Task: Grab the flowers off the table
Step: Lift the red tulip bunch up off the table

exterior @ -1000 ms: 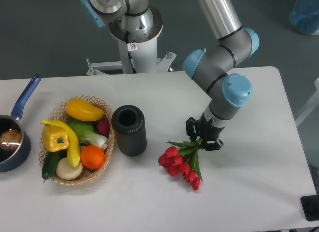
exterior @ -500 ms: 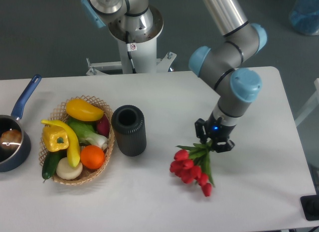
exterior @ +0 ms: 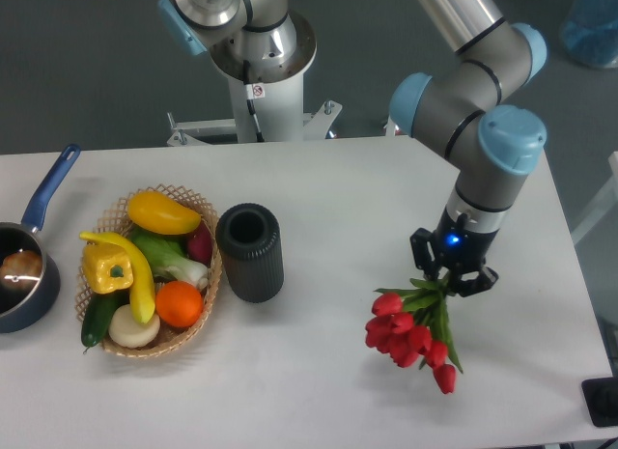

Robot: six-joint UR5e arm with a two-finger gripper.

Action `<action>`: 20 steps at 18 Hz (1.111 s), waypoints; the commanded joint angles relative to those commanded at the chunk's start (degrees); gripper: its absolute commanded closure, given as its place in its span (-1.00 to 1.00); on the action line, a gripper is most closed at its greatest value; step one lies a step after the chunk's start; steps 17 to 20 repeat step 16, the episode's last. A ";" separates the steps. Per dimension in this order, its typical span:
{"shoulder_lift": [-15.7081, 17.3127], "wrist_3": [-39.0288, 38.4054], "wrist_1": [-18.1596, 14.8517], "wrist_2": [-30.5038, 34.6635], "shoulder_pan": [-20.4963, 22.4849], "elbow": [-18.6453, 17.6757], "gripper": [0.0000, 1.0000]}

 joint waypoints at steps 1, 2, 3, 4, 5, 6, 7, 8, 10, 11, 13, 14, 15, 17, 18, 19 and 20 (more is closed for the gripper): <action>-0.09 -0.18 -0.44 -0.17 0.00 1.23 1.00; -0.26 -0.79 -0.79 -0.18 0.09 2.20 1.00; -0.44 -1.32 -1.75 -0.18 0.09 3.34 1.00; -0.70 -1.50 -2.98 -0.18 0.09 4.57 1.00; -1.05 -1.67 -4.21 -0.26 0.00 5.36 1.00; -1.23 -2.20 -4.66 -0.18 0.00 5.55 1.00; -1.23 -2.99 -4.66 0.17 -0.09 5.81 1.00; -1.32 -3.69 -4.84 0.26 -0.17 6.16 1.00; -1.23 -3.96 -4.93 0.35 -0.18 6.42 1.00; -1.15 -3.96 -5.02 0.35 -0.09 6.43 1.00; -1.14 -3.96 -6.15 0.35 -0.09 6.86 1.00; -1.14 -4.05 -6.59 0.35 -0.09 7.30 1.00; -1.23 -4.05 -6.95 0.44 -0.09 7.39 1.00; -1.15 -4.05 -7.12 0.35 0.00 7.39 1.00; -1.15 -4.05 -7.12 0.35 0.00 7.39 1.00; -1.15 -4.05 -7.12 0.35 0.00 7.39 1.00; -1.15 -4.05 -7.12 0.35 0.00 7.39 1.00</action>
